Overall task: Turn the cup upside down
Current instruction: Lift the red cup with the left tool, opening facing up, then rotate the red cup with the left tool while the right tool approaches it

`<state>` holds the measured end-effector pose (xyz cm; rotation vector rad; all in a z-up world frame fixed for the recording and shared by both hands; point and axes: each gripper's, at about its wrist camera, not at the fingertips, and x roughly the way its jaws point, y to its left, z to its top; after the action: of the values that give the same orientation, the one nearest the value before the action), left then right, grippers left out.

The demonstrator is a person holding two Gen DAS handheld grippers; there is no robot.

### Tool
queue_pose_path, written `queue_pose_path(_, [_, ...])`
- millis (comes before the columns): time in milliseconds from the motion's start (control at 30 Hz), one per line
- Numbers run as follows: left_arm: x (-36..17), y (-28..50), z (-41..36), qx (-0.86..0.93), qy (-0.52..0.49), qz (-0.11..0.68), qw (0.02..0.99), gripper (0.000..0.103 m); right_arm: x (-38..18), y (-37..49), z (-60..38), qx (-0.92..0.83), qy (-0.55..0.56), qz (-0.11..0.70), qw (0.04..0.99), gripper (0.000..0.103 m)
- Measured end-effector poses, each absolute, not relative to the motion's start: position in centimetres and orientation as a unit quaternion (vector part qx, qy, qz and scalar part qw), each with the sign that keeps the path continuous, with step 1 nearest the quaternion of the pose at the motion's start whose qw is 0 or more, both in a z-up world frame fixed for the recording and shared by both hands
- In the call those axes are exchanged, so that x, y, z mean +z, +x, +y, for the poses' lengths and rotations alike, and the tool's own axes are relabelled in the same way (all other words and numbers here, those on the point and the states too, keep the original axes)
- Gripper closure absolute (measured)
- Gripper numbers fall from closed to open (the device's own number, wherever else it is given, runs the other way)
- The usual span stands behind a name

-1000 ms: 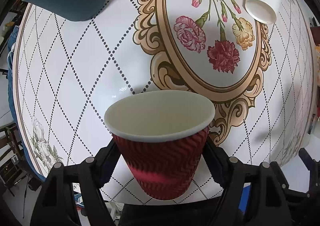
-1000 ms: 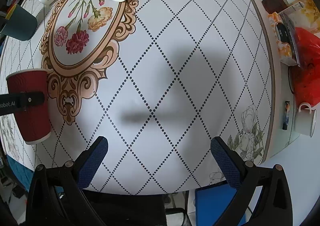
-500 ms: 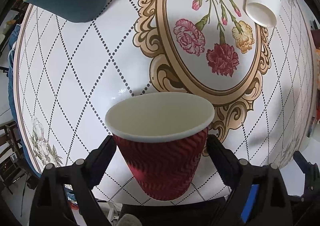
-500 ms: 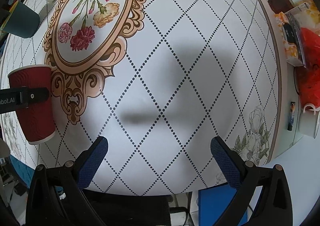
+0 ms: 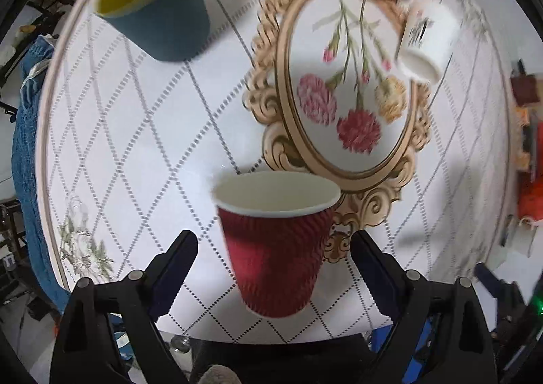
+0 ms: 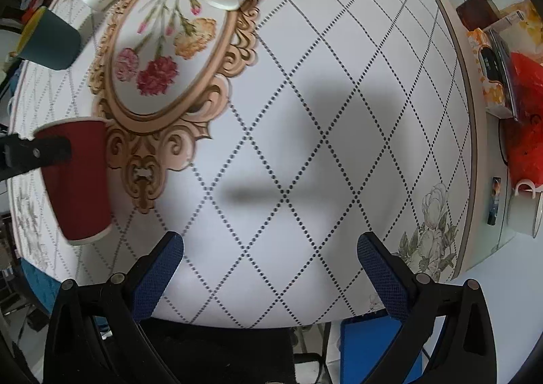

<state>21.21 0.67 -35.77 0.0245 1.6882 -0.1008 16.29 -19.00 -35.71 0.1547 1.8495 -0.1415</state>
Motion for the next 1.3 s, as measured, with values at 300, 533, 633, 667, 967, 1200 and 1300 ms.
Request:
queue_pose_path(300, [-32.0,18.3,7.9,0.013,0.012,0.711,0.703,0.011,-31.2,19.3,-12.2,0.067,-0.050,0.774,0.628,0.000])
queue_pose_path(533, [-34.7,14.7,15.1,0.077,-0.051,0.730,0.678,0.011,-30.0,21.2,-5.0,0.170,-0.190,0.744,0.618,0.000])
queue_pose_path(633, [-35.4,13.8,17.0,0.093,-0.074,0.729,0.674,0.011,-29.8,21.5,-2.6,0.204,-0.238,0.730,0.607,0.000])
queue_pose_path(667, [-35.5,13.5,17.4,0.097,-0.080,0.729,0.673,0.011,-29.8,21.5,-1.7,0.218,-0.259,0.723,0.602,0.000])
queue_pose_path(967, [-37.4,11.7,19.8,0.112,-0.133,0.727,0.664,0.011,-29.7,18.9,5.1,0.349,-0.479,0.600,0.538,0.000])
queue_pose_path(1200, [-38.6,11.1,20.3,0.113,-0.151,0.728,0.659,0.011,-31.2,12.7,6.3,0.470,-0.711,0.333,0.405,0.000])
queue_pose_path(1300, [-39.2,11.1,20.8,0.110,-0.151,0.729,0.658,0.011,-32.2,10.8,5.4,0.499,-0.763,0.238,0.335,0.000])
